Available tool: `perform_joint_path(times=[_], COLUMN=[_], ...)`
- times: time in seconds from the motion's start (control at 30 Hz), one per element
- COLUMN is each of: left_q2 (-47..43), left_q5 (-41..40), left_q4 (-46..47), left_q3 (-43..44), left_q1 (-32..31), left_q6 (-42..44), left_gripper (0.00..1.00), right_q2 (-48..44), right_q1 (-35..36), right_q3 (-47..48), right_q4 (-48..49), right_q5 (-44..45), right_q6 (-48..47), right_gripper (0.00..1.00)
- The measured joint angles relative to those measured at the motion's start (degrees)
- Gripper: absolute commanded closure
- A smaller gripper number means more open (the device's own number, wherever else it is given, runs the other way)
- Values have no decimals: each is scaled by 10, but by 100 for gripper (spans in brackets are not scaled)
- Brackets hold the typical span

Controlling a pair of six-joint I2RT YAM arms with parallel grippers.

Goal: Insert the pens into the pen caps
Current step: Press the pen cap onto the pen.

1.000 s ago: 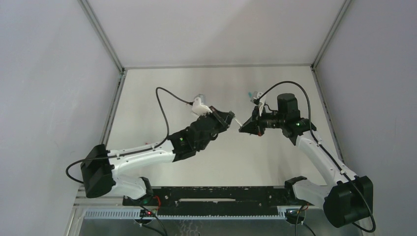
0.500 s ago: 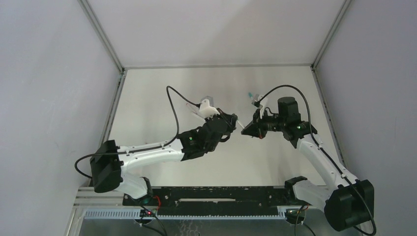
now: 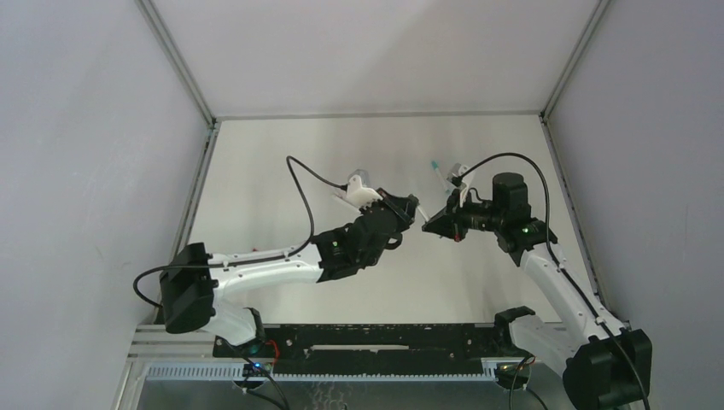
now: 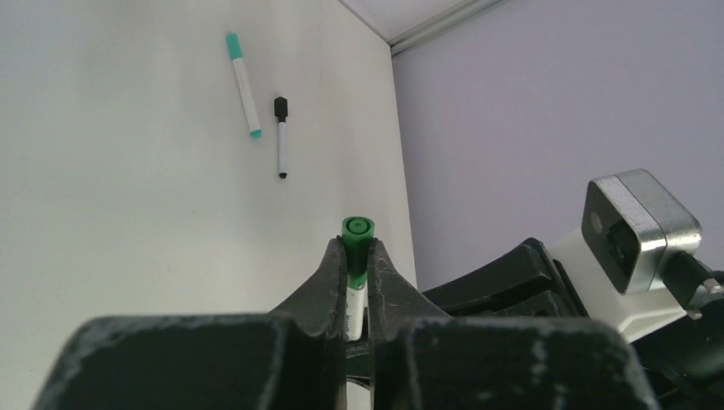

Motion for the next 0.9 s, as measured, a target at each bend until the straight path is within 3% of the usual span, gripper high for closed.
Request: perform_joint_path(times=[0.43,0.9], left_q2=[-1,-27], left_q5=[24,78], left_q4=[22,23], left_q3=[0,-13], left_q1=[-12,-37], left_q6=[79,98], left_gripper=[76,59], right_q2=[-3,-12], right_q1=[-34,-35], right_q3=[-6,-6], right_q4=[17,60], right_q5=[-71,-124], right_q6=[9,8], right_gripper=[100,100])
